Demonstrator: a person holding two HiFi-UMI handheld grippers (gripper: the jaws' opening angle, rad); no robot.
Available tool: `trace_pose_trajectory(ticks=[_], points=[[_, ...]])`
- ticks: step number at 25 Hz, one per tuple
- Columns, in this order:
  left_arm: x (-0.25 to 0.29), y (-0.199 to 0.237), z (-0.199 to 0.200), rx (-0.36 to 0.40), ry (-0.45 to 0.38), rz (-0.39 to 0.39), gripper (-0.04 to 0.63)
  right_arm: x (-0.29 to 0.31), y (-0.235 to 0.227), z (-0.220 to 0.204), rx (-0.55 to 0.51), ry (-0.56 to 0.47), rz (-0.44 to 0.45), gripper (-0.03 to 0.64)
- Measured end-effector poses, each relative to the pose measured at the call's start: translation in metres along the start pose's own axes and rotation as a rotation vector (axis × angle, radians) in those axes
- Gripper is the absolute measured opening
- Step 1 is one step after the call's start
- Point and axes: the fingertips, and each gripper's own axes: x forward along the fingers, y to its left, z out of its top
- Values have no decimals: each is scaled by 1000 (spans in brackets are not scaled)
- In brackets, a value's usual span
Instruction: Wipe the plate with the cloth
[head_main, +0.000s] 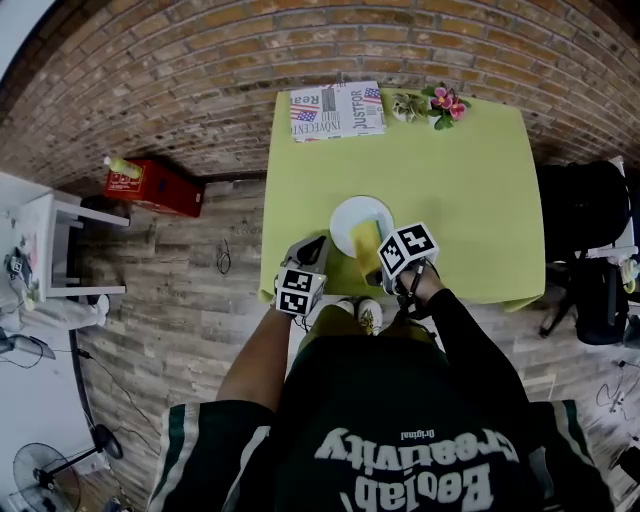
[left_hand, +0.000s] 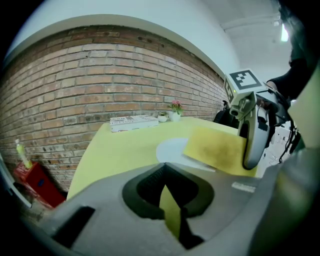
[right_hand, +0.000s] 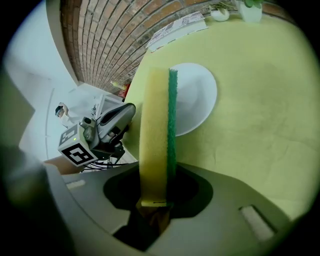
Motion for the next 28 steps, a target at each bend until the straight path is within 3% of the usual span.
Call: trace_pose_trajectory(ticks=[17,28], points=[[1,-2,0,10,7,8,8,-30,-42,-3,124,-97,-27,140],[1,-2,0,8,3,5,8,-26,-26,4,65,-116,6,140]])
